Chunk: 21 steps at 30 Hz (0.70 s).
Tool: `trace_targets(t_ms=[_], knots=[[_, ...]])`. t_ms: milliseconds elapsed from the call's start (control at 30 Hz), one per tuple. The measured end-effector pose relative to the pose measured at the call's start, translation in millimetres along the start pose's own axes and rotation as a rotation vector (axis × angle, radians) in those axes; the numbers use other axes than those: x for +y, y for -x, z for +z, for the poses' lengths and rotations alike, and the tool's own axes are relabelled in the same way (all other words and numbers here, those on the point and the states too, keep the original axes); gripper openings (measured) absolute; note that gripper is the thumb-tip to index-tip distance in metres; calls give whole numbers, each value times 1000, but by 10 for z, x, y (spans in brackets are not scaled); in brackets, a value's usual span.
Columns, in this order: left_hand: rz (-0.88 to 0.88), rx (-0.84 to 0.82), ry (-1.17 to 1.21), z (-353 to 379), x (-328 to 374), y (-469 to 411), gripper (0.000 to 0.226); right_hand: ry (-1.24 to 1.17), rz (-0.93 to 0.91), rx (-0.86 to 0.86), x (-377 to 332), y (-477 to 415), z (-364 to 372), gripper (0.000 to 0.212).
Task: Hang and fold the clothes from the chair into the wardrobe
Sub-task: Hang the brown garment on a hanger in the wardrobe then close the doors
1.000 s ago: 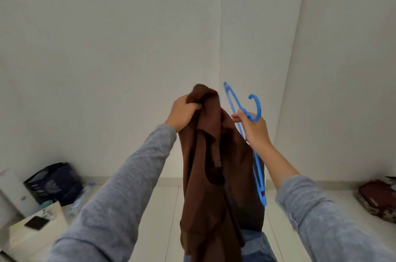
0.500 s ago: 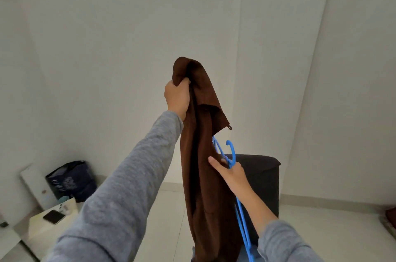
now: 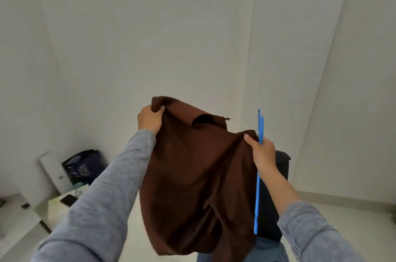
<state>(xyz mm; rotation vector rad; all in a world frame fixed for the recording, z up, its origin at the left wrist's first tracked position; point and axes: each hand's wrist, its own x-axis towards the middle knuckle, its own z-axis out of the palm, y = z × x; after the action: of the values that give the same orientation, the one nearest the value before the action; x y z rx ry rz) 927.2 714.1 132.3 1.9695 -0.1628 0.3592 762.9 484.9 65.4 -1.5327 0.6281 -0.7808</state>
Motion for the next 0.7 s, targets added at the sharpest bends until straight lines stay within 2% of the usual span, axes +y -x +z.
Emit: trace_targets(t_ms=[133,200,233,300,367,433,500,533,633,700], knots=[[-13,-91,-482,240,-119,188,57,-93,70,-62,-81,64,85,28],[2,-196,-520,380,-160,324,48,4,35,-146,-99,126,178,23],[12,-320,-443,429,-167,384,32,46,17,-170,-88,151,229,23],[-53,-736,-293,473,-151,537,5,67,43,-160,-36,186,293,21],[-160,-1140,-172,514,-131,715,12,36,79,-133,15,196,314,19],[-185,-1294,-63,630,-143,885,39,22,93,-118,46,190,317,22],[-63,-1245,-86,810,-183,1033,57,-22,100,-127,34,219,315,19],[26,-1164,-108,912,-217,1086,57,-44,109,-132,18,237,314,19],[213,-827,-76,1070,-259,1144,32,-78,120,-173,-15,241,248,28],[264,-709,-11,1098,-268,1081,26,-71,84,-216,-65,214,156,21]])
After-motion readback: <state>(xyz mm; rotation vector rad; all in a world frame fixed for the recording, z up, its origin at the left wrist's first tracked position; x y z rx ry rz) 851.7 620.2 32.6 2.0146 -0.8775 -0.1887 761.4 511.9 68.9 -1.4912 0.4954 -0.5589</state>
